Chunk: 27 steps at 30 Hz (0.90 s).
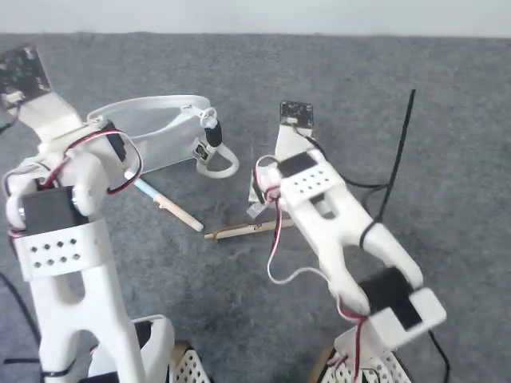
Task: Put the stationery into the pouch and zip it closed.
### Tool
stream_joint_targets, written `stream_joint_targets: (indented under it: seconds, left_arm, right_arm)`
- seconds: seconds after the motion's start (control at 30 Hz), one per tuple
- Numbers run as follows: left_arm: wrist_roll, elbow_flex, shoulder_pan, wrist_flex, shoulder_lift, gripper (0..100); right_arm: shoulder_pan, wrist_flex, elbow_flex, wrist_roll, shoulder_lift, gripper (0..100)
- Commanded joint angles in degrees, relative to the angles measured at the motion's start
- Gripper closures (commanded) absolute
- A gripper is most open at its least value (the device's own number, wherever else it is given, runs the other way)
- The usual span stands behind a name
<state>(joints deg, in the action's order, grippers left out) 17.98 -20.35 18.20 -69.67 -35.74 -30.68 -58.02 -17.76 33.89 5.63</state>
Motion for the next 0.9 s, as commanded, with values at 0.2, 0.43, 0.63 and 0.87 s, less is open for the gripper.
stream_joint_targets:
  seconds: [0.2, 0.43, 0.63, 0.87]
  left_arm:
    - [0.6, -0.1, 0.1, 1.3, 0.4, 99]
    - [0.6, -0.3, 0.0, 1.3, 0.4, 99]
    - [0.6, -0.3, 0.0, 1.3, 0.4, 99]
    - [0.6, -0.3, -0.1, 1.3, 0.4, 99]
  right_arm:
    - [1.0, -0.6, 11.2, 1.0, 7.0, 84.3]
    - [1.0, -0.6, 16.0, 1.0, 13.5, 84.3]
    - [1.1, -2.9, 20.8, 0.8, 19.2, 84.6]
    - [1.4, -8.5, 24.5, 0.9, 21.8, 85.7]
